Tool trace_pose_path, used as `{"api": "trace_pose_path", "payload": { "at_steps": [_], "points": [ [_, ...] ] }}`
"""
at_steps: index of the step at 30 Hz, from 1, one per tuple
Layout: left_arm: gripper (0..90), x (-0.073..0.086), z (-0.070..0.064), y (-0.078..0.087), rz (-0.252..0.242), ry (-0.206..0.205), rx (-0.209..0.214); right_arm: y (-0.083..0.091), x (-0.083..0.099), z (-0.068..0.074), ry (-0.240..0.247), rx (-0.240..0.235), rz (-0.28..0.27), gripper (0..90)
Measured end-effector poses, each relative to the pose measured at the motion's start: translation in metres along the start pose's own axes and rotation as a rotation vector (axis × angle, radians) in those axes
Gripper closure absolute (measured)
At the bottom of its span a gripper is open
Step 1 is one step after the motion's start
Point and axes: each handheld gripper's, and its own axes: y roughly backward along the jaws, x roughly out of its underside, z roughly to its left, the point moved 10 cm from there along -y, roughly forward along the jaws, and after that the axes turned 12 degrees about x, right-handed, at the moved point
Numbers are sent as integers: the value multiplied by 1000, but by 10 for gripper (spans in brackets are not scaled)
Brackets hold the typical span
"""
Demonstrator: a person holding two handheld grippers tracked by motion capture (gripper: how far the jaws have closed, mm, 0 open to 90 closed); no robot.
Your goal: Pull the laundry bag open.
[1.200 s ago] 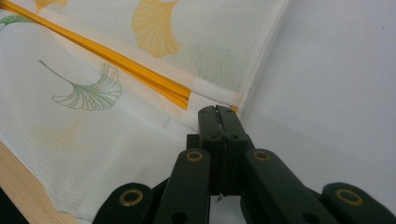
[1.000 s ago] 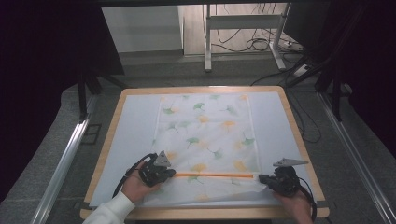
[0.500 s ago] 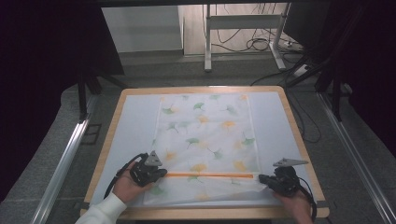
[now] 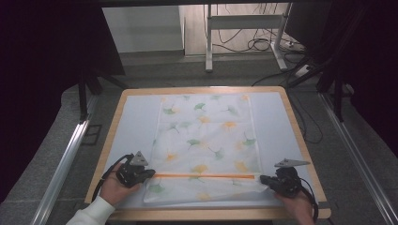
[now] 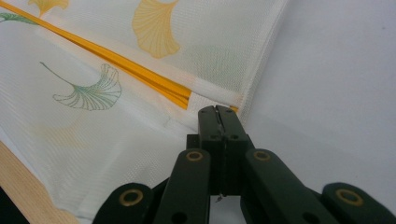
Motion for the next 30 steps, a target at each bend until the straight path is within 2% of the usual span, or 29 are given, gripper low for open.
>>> {"api": "trace_pose_path", "payload": {
  "at_steps": [16, 23, 30],
  "points": [
    [900, 1, -1, 1, 12, -14, -11, 0, 0, 0, 1, -2, 0, 896],
    [900, 1, -1, -1, -2, -22, -15, 0, 0, 0, 0, 0, -1, 896],
    [895, -1, -2, -2, -32, -8, 5, 1, 0, 1, 8, 8, -10, 894]
  ]
}}
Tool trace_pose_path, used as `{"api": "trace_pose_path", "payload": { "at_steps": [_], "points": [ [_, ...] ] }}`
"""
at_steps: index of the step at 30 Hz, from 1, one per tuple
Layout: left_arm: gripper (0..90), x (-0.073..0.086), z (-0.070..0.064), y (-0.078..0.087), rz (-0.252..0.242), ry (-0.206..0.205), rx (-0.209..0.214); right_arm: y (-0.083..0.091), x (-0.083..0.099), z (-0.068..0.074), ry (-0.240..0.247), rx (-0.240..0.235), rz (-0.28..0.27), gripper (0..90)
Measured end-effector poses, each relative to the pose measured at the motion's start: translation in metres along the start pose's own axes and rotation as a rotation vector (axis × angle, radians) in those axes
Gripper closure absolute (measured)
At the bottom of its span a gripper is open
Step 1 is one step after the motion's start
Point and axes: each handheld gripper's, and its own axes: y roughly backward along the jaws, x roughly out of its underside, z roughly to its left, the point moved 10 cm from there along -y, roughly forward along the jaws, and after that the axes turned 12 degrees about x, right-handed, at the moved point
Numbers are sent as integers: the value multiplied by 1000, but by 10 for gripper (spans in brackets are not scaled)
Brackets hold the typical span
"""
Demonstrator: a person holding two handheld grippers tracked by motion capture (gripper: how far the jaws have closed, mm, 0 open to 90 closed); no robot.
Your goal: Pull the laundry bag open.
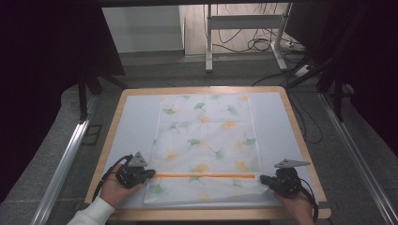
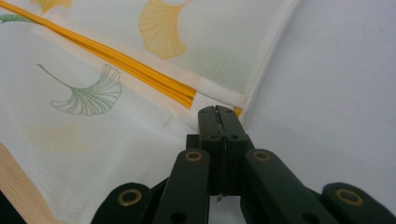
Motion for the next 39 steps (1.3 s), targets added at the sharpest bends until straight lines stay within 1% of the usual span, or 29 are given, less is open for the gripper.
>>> {"api": "trace_pose_path", "payload": {
  "at_steps": [2, 3, 4, 5, 7, 8, 10, 11, 15, 17, 19, 20, 22, 23, 24, 25, 27, 28, 30, 34, 36, 37, 39],
  "points": [
    [876, -1, -1, -1, -20, 3, 6, 1, -1, 1, 0, -7, -11, 893],
    [856, -2, -2, -1, -30, 5, 8, 2, -2, 1, -3, -13, -18, 892],
    [825, -4, -3, 0, -50, 7, 8, 4, -3, 2, -4, -19, -27, 891],
    [781, -5, -3, 1, -63, 3, 9, 7, -6, 3, -6, -27, -52, 879],
    [745, -9, -5, 4, -96, -4, 8, 10, -10, 5, -2, -29, -79, 819],
    [727, -12, -5, 6, -113, -4, 3, 11, -12, 6, 8, -33, -89, 800],
    [660, -16, -5, 9, -145, 14, -9, 11, -15, 7, 12, -28, -103, 749],
    [625, -18, -3, 11, -162, 26, -20, 11, -17, 7, 20, -29, -109, 704],
    [549, -24, 4, 15, -201, 66, -52, 9, -30, 6, 21, -26, -148, 593],
    [517, -28, 11, 18, -230, 88, -81, 6, -39, 1, 7, -25, -161, 535],
    [510, -30, 18, 21, -247, 104, -104, 1, -48, -5, -6, -27, -173, 511],
    [502, -31, 23, 22, -262, 126, -111, -1, -51, -8, -11, -24, -175, 498],
    [482, -32, 32, 24, -271, 149, -130, -7, -59, -16, -8, 2, -176, 463],
    [475, -31, 36, 24, -272, 156, -137, -11, -63, -22, 1, 23, -178, 454],
    [473, -29, 42, 25, -274, 169, -150, -13, -65, -25, 5, 34, -181, 451],
    [472, -28, 45, 25, -273, 174, -156, -16, -67, -30, 5, 50, -183, 443],
    [471, -24, 49, 26, -273, 189, -162, -17, -68, -35, 2, 59, -183, 435],
    [469, -22, 50, 27, -276, 195, -162, -17, -67, -35, -3, 57, -183, 433],
    [464, -22, 51, 29, -284, 199, -163, -15, -66, -35, 4, 60, -187, 429],
    [450, -22, 50, 32, -295, 192, -175, -13, -66, -32, 14, 65, -196, 409],
    [432, -20, 52, 31, -289, 188, -191, -12, -65, -31, 16, 68, -198, 399],
    [422, -19, 53, 30, -287, 188, -197, -12, -64, -30, 26, 68, -198, 392],
    [417, -15, 57, 28, -269, 192, -201, -11, -62, -30, 24, 68, -197, 380]
  ]
}}
